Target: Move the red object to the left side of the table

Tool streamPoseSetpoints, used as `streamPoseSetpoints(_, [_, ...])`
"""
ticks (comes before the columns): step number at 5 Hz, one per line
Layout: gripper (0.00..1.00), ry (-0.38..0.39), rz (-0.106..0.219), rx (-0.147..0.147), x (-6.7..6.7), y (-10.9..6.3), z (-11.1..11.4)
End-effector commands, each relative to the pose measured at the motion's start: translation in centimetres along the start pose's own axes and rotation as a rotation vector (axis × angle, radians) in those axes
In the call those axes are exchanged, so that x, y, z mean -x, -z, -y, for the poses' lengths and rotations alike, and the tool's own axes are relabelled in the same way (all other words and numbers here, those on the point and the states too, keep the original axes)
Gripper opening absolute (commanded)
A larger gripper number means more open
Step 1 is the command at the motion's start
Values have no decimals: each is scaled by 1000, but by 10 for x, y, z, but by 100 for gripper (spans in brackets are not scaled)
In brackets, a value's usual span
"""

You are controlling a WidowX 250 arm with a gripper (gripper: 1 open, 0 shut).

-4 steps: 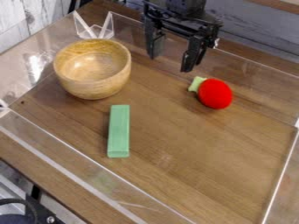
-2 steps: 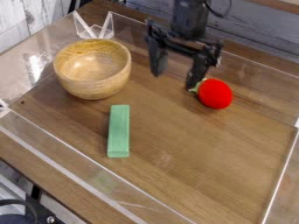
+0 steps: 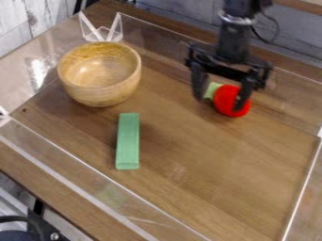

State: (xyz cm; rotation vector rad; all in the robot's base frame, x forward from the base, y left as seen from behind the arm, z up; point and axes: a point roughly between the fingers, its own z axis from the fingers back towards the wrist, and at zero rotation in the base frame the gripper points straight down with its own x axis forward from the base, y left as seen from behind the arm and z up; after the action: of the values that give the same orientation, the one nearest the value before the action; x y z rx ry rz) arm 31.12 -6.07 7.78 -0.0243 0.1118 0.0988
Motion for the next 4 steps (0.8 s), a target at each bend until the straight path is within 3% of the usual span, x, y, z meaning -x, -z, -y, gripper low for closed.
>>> streamPoseSetpoints(1, [100,-2,78,12,-13,-11,15])
streamPoseSetpoints(4, [100,-20,70,4,-24,1,10])
